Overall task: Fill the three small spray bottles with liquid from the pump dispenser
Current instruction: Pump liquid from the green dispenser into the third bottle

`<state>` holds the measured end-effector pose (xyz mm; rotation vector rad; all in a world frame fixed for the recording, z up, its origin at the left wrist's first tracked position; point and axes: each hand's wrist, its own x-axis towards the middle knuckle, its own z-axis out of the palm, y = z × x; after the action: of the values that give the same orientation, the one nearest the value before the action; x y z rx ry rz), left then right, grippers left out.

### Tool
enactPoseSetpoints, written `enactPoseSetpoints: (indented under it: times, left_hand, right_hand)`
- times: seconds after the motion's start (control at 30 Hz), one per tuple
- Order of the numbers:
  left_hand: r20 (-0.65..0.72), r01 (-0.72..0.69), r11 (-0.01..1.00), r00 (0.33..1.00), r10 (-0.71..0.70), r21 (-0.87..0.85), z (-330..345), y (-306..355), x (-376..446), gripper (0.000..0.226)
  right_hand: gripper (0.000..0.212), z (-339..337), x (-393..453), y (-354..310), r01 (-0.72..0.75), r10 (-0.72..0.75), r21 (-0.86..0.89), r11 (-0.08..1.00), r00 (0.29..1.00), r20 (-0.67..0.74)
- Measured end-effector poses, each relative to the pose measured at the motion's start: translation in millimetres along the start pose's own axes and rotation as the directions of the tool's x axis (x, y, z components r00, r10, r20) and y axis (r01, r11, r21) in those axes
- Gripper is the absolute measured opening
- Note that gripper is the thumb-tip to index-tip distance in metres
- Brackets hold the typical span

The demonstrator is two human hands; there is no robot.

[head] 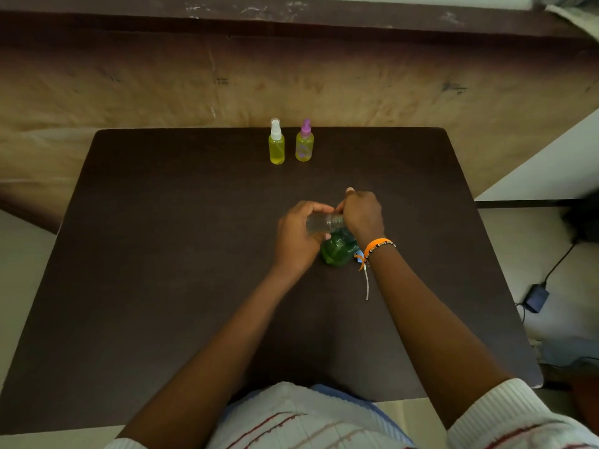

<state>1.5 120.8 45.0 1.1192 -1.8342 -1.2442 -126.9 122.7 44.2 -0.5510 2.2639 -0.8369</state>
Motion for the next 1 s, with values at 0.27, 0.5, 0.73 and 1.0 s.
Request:
enactPoseSetpoints:
  times: [0.27,0.5,0.73,1.0]
  left_hand:
    - [-0.002,-0.016,1.000,1.000,0.016,-0.015,-1.9,2.0,0.1,0.043]
    - [0.000,-0.007,1.000,1.000,0.007,-0.009,-0.7,4.8,1.2,0.044]
    - [0.000,0.017,1.000,1.000,-0.017,-0.003,0.8,1.5,1.9,0.044]
    - [-0.003,0.008,1.000,1.000,-0.008,-0.027,-1.0,5.9,2.2,0.045]
  right_hand:
    - [0.047,-3.8,-0.1,-4.5,-0.017,0.014,0.042,0.999,0.997,0.078]
    - [0.047,-4.4,-2.4,-4.4,-0.050,0.045,0.105,0.993,0.998,0.054]
    - [0.045,-2.6,-3.1,-4.5,-0.050,0.051,0.089,0.995,0.999,-0.005]
    - [0.039,-6.1,-4.0,-8.1,-0.082,0.063,0.170,0.982,0.992,0.113]
